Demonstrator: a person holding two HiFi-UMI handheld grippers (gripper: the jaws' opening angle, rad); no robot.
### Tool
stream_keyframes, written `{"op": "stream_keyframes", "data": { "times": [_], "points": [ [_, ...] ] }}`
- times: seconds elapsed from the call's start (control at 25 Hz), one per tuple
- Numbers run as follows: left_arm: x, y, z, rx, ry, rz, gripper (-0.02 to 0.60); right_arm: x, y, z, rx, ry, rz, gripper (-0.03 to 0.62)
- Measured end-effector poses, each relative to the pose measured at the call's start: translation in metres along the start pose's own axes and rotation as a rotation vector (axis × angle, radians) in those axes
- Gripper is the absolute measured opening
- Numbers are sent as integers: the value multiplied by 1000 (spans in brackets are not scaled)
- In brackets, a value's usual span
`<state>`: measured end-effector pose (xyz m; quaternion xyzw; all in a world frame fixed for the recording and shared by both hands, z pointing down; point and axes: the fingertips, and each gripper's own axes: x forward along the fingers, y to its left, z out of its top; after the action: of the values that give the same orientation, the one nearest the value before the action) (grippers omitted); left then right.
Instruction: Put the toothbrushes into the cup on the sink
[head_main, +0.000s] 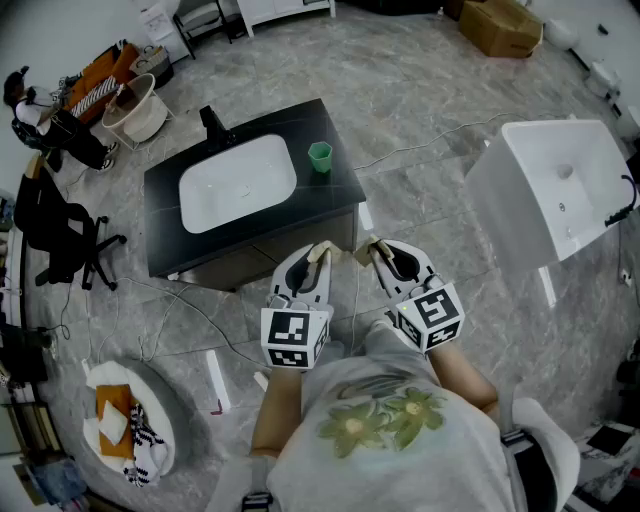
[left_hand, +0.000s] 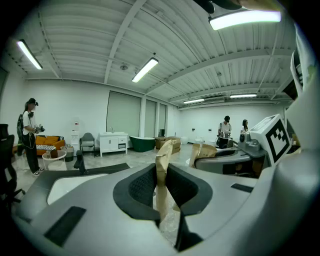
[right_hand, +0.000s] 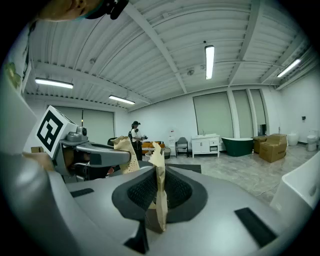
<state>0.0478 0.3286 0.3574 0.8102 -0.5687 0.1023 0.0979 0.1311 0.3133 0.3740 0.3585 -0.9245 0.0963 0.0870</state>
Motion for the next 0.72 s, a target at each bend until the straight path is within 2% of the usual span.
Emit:
{"op": "stream_keyframes", "data": {
  "times": [0.28, 0.52, 0.72],
  "points": [
    [19, -19, 2, -8, -4, 52, 69, -11, -28, -1, -22, 2, 39, 55],
    [34, -43, -9, -49, 7, 113, 70, -23, -55, -11, -50, 30, 105, 55],
    [47, -54, -17, -61, 27, 151, 71, -24, -78, -18, -51, 46, 125, 55]
  ]
}}
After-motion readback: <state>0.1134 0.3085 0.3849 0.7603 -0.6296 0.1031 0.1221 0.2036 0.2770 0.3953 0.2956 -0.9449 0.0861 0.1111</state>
